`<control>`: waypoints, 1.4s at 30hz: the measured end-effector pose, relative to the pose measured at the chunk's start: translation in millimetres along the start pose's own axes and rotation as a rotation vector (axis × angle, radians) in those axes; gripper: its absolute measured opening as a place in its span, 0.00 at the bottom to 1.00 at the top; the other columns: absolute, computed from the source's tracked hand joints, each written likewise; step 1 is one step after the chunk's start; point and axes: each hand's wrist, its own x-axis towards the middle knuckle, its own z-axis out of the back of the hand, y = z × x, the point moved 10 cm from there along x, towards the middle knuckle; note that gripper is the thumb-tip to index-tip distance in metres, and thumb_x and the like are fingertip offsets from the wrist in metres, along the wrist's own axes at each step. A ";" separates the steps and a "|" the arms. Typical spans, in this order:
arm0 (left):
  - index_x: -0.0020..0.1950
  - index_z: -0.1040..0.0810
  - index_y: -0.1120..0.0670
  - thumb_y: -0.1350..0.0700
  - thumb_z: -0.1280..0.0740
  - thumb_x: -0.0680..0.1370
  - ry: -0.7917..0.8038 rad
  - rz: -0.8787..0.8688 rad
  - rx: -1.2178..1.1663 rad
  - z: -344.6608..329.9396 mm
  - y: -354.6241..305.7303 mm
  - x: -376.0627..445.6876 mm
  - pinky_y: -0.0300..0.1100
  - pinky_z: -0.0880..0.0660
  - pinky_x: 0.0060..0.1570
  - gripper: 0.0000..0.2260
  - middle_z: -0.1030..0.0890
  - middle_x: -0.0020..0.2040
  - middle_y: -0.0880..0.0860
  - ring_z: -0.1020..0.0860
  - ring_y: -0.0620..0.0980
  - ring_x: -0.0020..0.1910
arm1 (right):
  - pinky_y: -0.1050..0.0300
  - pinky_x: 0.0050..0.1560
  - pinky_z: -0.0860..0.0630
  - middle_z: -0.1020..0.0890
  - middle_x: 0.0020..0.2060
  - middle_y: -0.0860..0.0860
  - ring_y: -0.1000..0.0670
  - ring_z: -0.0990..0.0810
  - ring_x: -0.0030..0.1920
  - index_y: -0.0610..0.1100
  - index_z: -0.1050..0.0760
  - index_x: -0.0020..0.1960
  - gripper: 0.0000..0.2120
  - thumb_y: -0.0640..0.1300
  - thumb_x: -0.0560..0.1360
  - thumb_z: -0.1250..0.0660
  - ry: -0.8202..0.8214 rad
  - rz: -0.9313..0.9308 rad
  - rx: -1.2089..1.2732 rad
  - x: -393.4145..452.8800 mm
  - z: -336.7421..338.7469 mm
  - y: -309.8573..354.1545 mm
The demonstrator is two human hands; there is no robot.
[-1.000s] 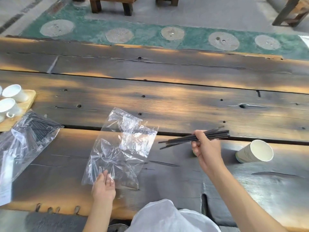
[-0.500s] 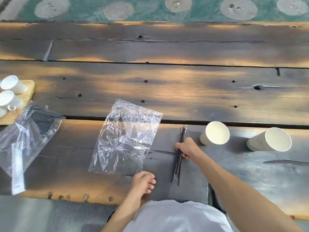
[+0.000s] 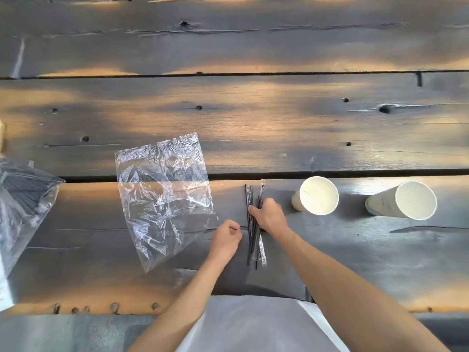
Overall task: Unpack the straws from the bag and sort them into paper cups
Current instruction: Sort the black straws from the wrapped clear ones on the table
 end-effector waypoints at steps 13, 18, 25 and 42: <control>0.49 0.24 0.52 0.59 0.30 0.78 -0.170 -0.070 0.185 13.2 -2.4 9.1 0.37 0.28 0.39 0.04 0.20 0.42 0.48 0.22 0.49 0.46 | 0.40 0.46 0.19 0.20 0.39 0.46 0.38 0.18 0.43 0.46 0.28 0.42 0.09 0.37 0.78 0.41 -0.085 0.013 0.105 -27.0 19.7 -51.0; 0.51 0.31 0.52 0.51 0.28 0.78 -0.305 -0.034 0.335 13.2 -12.8 4.5 0.47 0.31 0.40 0.12 0.22 0.44 0.50 0.24 0.53 0.45 | 0.41 0.45 0.19 0.19 0.40 0.44 0.38 0.18 0.42 0.44 0.26 0.43 0.08 0.37 0.78 0.41 -0.092 -0.017 0.094 -39.0 14.2 -62.7; 0.49 0.26 0.54 0.52 0.28 0.78 -0.379 0.009 0.493 12.4 -18.2 4.3 0.46 0.32 0.41 0.09 0.22 0.50 0.52 0.28 0.51 0.43 | 0.51 0.45 0.27 0.20 0.45 0.42 0.38 0.22 0.47 0.41 0.27 0.47 0.08 0.46 0.79 0.37 -0.179 -0.114 0.040 -39.1 24.6 -74.7; 0.44 0.27 0.58 0.59 0.36 0.78 -0.091 -0.155 0.318 -12.9 -45.5 33.1 0.45 0.34 0.37 0.04 0.24 0.39 0.51 0.25 0.55 0.46 | 0.51 0.41 0.31 0.22 0.49 0.39 0.35 0.22 0.49 0.38 0.28 0.48 0.07 0.43 0.77 0.37 -0.028 -0.033 -0.309 -32.4 16.0 -59.3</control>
